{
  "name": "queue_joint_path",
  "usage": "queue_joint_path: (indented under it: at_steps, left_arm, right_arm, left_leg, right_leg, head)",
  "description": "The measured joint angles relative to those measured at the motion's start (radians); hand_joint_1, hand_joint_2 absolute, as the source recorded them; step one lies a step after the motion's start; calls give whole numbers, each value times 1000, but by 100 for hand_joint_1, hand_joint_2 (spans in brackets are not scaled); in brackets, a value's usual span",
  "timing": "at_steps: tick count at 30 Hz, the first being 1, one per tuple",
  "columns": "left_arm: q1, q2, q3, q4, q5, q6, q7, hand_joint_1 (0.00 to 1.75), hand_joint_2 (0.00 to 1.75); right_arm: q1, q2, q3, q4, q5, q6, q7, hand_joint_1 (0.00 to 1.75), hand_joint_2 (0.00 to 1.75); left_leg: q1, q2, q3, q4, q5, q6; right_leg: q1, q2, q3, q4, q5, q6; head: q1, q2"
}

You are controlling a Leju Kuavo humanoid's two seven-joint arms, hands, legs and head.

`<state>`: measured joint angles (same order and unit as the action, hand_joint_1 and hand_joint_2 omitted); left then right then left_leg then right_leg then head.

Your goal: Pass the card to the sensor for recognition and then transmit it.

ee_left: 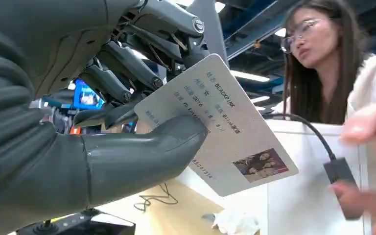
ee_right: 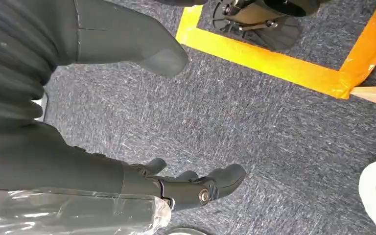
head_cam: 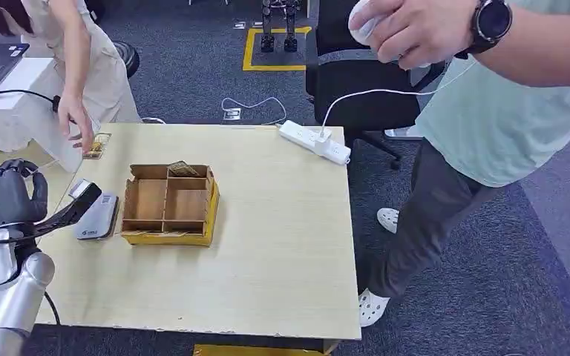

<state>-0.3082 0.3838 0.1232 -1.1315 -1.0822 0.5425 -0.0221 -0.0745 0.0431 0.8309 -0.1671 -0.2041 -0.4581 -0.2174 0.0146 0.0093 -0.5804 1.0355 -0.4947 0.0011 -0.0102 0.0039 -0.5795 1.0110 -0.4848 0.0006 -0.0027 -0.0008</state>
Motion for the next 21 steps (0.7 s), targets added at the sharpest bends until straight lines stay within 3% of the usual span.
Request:
queue_joint_path:
  at_steps: [12,21]
  left_arm:
    - [96,5,-4,35,-104,8,66,175,175]
    - [152,-16,-9,41,-119,-2,67,175,175]
  right_arm:
    - [3,0,0,0,-3,0,-2,0,175]
    - [5,0,0,0,-4,0,-3,0,175]
  left_leg:
    - [0,0,0,0,0,0]
    - [0,0,0,0,0,0]
  right_leg:
    - [0,0,0,0,0,0]
    - [0,0,0,0,0,0]
  head:
    - [0,0]
    - [0,0]
